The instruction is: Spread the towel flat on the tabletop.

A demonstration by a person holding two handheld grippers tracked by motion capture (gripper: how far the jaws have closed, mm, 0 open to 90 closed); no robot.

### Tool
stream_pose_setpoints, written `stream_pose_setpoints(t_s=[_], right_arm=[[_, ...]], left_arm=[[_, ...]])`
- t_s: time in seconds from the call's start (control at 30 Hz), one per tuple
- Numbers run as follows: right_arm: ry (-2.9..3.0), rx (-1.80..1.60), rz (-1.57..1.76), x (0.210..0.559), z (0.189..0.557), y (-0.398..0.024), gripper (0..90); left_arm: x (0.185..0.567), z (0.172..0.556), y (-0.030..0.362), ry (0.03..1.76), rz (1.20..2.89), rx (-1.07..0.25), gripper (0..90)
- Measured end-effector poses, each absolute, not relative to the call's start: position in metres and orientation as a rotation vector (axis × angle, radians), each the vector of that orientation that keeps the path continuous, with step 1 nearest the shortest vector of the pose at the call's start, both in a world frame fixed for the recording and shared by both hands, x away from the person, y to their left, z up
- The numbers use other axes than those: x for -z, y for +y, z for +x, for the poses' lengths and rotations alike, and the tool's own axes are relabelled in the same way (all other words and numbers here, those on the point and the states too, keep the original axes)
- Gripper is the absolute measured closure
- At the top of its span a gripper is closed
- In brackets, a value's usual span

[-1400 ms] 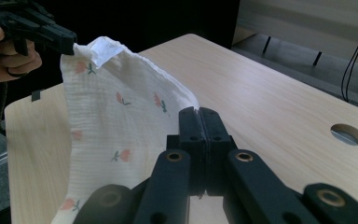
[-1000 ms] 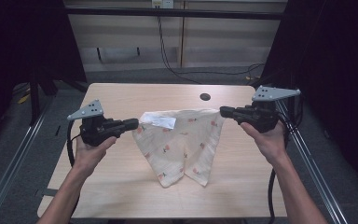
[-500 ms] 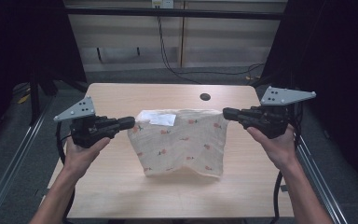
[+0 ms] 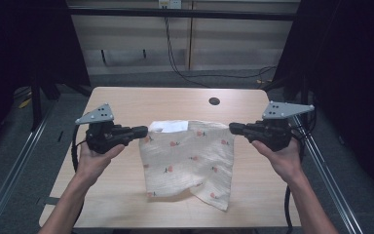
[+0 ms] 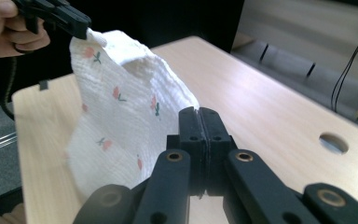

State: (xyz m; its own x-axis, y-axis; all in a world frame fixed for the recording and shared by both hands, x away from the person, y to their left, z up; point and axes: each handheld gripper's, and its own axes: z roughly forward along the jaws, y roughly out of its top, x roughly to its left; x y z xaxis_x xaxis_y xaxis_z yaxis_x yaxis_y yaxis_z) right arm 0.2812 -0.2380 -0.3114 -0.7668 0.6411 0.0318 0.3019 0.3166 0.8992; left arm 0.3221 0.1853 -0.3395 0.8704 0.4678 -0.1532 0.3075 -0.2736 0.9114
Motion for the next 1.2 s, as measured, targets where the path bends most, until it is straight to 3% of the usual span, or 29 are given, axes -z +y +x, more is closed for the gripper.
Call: stream_pose_setpoints(t_s=[0.33, 1.0, 1.07, 1.13, 1.2], right_arm=[[2.305, -1.364, 0.967, 0.361, 0.319, -0.240, 89.4], [2.323, -1.263, 1.132, 0.410, 0.383, -0.235, 89.1], [2.312, -1.253, 1.150, 0.413, 0.391, -0.234, 88.6], [2.286, -1.228, 1.180, 0.415, 0.398, -0.233, 83.8], [2.259, -1.213, 1.213, 0.418, 0.404, -0.233, 80.5]], left_arm=[[0.378, 0.355, 0.173, 0.650, 1.933, -0.145, 87.9], [0.424, 0.413, 0.171, 0.821, 1.954, -0.121, 87.3], [0.426, 0.418, 0.171, 0.839, 1.960, -0.122, 84.9], [0.426, 0.421, 0.173, 0.867, 1.960, -0.134, 75.1], [0.425, 0.423, 0.179, 0.883, 1.935, -0.142, 74.3]])
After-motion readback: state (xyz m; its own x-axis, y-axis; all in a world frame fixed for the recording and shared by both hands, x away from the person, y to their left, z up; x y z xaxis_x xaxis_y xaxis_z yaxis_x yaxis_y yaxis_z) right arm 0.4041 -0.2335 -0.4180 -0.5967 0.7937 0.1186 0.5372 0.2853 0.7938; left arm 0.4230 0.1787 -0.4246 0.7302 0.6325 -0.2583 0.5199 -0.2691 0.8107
